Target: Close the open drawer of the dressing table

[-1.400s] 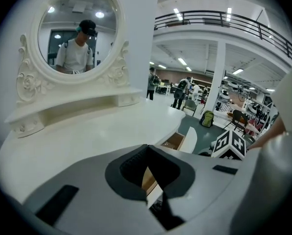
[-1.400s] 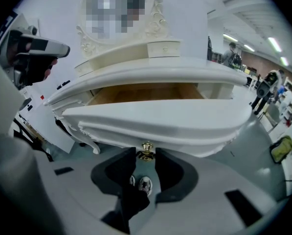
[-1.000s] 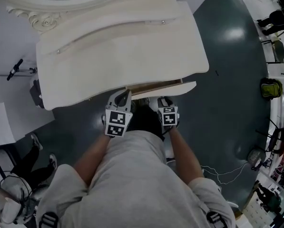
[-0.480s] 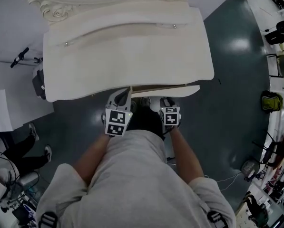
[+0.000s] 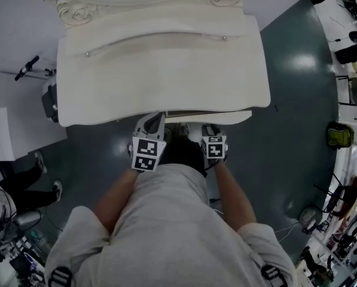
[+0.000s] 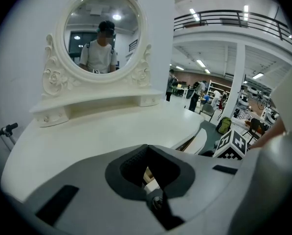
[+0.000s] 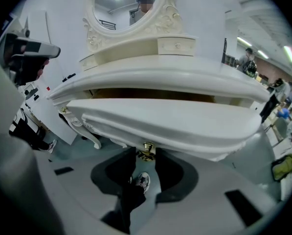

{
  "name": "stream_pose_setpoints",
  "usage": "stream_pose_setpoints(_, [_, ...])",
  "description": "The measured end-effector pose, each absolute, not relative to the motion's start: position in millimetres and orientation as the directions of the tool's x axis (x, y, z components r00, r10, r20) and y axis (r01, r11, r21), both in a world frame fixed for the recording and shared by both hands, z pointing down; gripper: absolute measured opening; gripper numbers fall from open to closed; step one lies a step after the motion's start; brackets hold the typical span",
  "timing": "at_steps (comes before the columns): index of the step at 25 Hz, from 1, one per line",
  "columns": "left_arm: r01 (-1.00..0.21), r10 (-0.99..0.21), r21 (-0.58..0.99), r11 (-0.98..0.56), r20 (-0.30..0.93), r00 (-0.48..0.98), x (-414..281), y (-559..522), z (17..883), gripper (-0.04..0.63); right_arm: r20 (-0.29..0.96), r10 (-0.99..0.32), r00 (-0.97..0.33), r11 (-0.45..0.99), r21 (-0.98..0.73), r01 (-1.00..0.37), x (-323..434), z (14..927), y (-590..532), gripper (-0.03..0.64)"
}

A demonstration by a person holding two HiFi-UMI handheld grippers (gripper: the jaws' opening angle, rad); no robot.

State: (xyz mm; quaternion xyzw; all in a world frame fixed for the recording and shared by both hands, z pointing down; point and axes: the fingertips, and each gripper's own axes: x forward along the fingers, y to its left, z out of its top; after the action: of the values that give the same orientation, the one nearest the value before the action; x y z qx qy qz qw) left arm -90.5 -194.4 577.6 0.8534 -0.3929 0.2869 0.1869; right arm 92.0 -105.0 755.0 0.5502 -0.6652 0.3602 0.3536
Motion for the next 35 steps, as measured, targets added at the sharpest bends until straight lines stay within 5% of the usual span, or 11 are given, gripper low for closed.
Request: stream_pose_setpoints(35, [-0.829,-0.595,0.100,-0.550,0.651,0.472,-114,-223,584,0.008,0.881,-0.453,-0.137,0.192,-0.054,-0.980,92,759,-148,0.132])
